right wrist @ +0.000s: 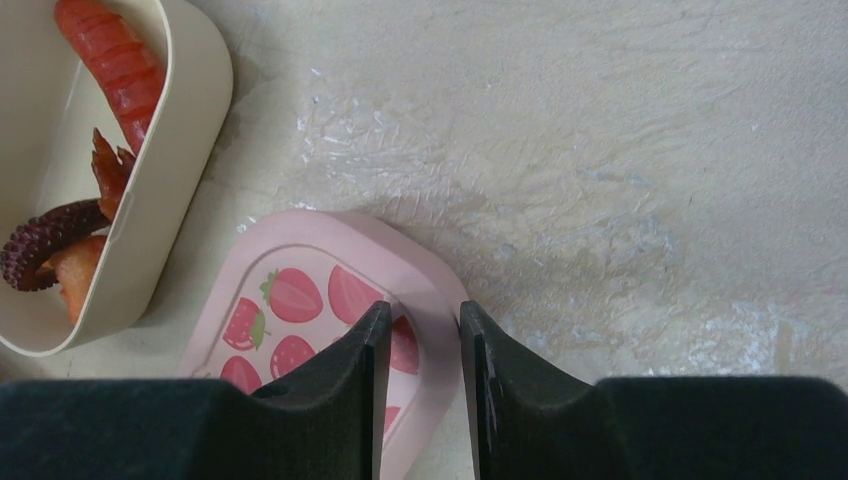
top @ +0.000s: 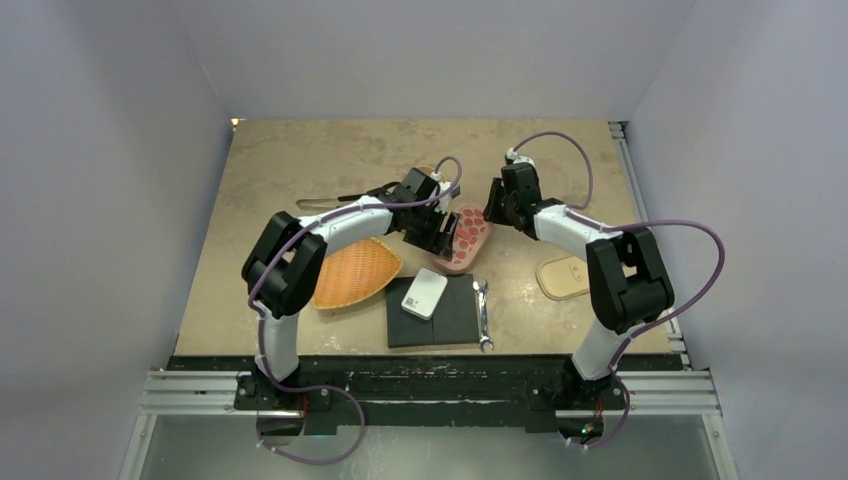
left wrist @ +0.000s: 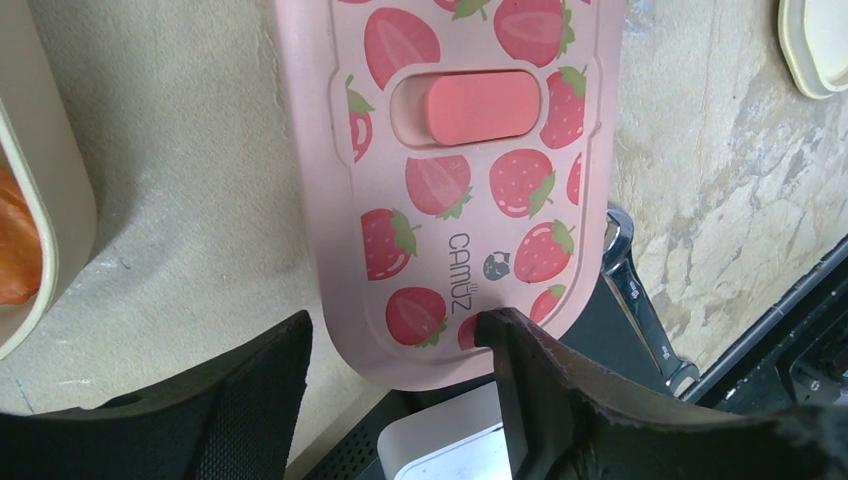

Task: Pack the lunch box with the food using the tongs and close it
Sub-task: Close the box lid on the packing box.

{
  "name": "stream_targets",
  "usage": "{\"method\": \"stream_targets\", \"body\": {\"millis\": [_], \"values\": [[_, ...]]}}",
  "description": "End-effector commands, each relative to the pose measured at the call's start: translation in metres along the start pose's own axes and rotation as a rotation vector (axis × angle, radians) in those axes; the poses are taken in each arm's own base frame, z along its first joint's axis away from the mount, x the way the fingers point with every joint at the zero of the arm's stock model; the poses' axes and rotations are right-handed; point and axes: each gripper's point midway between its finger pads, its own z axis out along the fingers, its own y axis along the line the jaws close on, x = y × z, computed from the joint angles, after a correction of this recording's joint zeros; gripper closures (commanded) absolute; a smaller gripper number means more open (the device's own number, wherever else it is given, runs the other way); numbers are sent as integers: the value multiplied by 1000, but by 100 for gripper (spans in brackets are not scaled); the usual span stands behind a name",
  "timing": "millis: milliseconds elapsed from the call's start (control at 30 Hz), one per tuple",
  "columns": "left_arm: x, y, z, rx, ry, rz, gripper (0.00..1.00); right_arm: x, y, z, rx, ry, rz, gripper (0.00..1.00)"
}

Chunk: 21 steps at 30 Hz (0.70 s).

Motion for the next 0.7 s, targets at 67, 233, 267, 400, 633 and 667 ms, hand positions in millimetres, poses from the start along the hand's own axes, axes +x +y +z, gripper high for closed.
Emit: {"method": "stream_targets", "body": {"millis": [67, 233, 267, 400, 633, 667], "values": [[-7, 22, -11, -124, -60, 14, 30, 12, -6, -25, 79, 121, -29, 62], [-59, 5, -57, -119, -229, 64, 22, -56, 8, -54, 94, -41, -10, 58], [-69, 1, -68, -119, -263, 80, 21, -64, 11, -61, 90, -58, -7, 58], [-87, -1, -105, -157, -342, 124, 18, -77, 9, -86, 104, -91, -3, 58], [-81, 29, -146, -286, -441, 125, 15, -62, -25, -122, 68, -108, 111, 40], [-77, 35, -148, -310, -443, 122, 15, -58, -35, -125, 79, -112, 141, 38]]}}
